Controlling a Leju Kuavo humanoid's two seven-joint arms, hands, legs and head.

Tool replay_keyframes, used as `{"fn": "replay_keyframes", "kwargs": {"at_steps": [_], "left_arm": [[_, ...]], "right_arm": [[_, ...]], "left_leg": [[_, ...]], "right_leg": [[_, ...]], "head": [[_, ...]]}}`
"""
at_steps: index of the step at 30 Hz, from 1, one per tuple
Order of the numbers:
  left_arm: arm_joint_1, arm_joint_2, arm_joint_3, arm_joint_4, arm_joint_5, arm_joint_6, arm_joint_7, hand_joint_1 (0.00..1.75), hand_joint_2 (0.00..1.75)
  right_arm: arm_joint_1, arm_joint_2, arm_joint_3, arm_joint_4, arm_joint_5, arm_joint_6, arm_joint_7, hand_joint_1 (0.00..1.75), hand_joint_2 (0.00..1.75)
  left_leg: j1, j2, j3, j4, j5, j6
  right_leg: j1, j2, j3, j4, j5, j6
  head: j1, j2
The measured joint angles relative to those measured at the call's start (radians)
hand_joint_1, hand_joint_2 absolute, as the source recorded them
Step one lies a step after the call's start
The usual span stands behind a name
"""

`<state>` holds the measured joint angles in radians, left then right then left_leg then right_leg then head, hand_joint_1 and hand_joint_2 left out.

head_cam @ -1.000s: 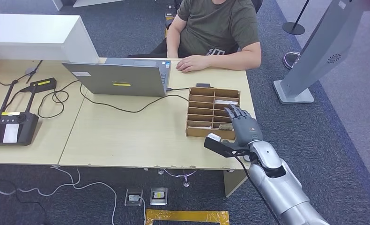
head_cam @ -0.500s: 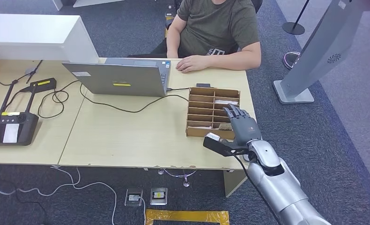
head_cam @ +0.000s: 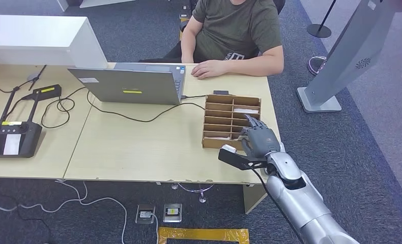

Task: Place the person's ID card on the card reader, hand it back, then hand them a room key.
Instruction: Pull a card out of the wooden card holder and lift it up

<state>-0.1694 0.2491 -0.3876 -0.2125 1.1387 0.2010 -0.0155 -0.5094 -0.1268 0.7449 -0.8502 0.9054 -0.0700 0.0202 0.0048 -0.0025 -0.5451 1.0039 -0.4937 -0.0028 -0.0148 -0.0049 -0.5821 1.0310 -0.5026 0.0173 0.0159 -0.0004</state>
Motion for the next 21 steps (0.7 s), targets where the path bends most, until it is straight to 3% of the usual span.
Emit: {"fn": "replay_keyframes", "kwargs": {"at_steps": [21], "left_arm": [[-0.02, -0.014, -0.002, 0.0, 0.0, 0.023, 0.032, 0.0, 0.0]], "right_arm": [[-0.028, 0.019, 0.006, 0.075, -0.026, -0.047, -0.043, 1.75, 1.75]], "left_leg": [[0.0, 0.0, 0.0, 0.0, 0.0, 0.0]], "right_leg": [[0.0, 0.001, 0.0, 0.0, 0.0, 0.0]], "head": [[0.0, 0.0]]}}
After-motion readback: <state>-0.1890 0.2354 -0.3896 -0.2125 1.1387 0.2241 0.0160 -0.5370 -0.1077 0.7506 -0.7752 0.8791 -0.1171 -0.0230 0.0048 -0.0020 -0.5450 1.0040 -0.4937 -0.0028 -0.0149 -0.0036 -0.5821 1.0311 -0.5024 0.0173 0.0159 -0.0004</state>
